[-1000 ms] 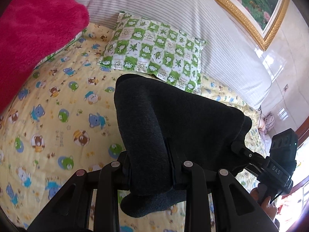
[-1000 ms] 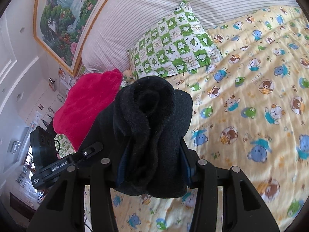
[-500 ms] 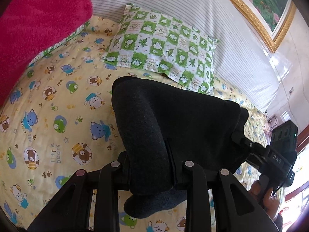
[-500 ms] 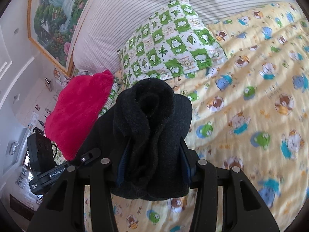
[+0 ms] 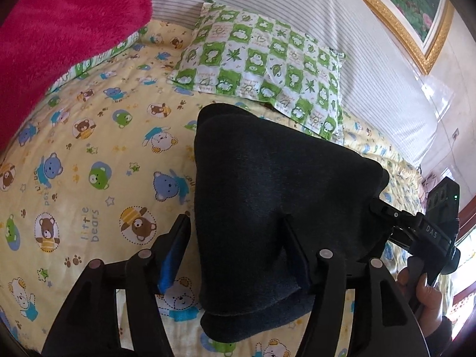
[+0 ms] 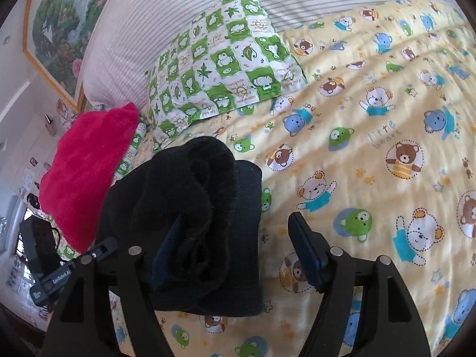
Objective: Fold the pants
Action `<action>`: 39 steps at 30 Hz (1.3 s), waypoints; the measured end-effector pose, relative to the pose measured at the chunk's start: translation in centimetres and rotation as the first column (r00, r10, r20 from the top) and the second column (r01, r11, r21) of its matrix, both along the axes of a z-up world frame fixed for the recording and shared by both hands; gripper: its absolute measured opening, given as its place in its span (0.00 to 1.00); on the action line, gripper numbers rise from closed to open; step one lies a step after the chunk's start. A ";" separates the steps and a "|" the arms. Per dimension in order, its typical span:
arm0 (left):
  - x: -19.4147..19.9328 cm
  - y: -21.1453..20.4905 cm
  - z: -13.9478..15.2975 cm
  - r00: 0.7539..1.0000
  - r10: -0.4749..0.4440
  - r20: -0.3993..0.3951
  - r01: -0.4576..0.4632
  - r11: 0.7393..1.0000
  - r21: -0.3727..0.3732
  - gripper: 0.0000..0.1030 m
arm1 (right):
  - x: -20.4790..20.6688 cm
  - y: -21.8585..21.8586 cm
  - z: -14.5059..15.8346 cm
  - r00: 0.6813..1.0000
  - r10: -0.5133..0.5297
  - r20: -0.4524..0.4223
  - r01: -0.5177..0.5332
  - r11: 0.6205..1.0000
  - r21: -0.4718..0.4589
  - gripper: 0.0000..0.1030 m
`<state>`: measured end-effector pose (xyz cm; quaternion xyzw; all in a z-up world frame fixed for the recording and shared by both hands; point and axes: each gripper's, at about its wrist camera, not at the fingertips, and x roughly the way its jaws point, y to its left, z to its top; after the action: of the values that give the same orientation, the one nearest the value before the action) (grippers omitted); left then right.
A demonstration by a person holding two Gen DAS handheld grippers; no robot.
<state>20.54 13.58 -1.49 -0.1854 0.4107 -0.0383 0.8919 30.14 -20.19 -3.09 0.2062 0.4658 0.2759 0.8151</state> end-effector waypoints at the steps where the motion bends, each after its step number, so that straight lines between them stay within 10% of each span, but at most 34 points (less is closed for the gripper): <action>1: 0.0 0.0 -0.1 1.000 0.004 -0.002 -0.004 1.000 0.004 0.66 | 0.0 0.1 0.0 1.000 0.002 0.003 -0.002 1.000 -0.007 0.71; 14: -2.4 -0.5 2.2 1.000 0.024 0.011 -0.025 0.992 0.124 0.70 | -2.1 -0.8 2.6 0.995 -0.015 0.094 0.020 0.998 -0.059 0.73; 39: -6.9 -4.7 3.2 0.994 -0.105 0.000 0.099 0.944 0.315 0.79 | -8.8 2.1 5.5 0.900 0.379 0.216 -0.312 0.906 -0.287 0.96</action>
<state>13.59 8.90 1.67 -0.0189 0.4129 -0.0201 0.9104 21.38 -18.11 2.43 -0.0216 0.4115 0.3826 0.8270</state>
